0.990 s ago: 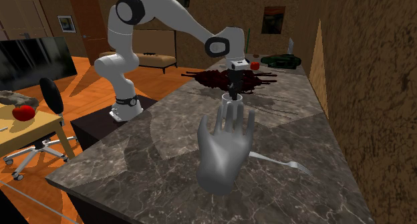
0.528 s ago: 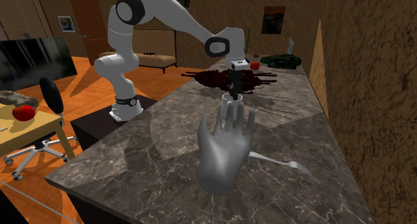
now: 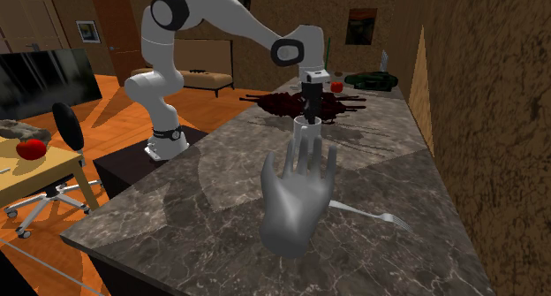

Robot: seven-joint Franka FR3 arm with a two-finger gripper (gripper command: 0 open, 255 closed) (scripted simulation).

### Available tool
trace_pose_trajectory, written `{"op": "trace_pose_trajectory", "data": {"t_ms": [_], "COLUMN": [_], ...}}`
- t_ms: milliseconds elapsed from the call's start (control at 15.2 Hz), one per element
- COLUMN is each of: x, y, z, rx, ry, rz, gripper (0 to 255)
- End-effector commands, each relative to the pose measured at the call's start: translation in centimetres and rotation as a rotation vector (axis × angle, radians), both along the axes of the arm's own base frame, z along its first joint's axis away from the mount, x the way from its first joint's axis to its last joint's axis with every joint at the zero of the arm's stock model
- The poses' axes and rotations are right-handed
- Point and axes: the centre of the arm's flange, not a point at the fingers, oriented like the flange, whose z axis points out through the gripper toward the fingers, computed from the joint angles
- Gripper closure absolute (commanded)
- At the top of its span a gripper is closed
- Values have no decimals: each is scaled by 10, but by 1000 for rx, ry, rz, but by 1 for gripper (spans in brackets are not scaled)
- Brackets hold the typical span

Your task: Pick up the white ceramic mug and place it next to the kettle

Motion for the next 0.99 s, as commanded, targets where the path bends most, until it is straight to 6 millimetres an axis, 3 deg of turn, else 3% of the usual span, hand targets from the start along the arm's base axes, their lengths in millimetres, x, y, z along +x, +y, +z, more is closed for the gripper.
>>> {"op": "trace_pose_trajectory", "data": {"t_ms": [0,924], "x": [0,0], "y": [-1,-1], "z": [11,85], "rx": [0,0], "ry": [0,0], "rz": [0,0], "gripper": [255,255]}}
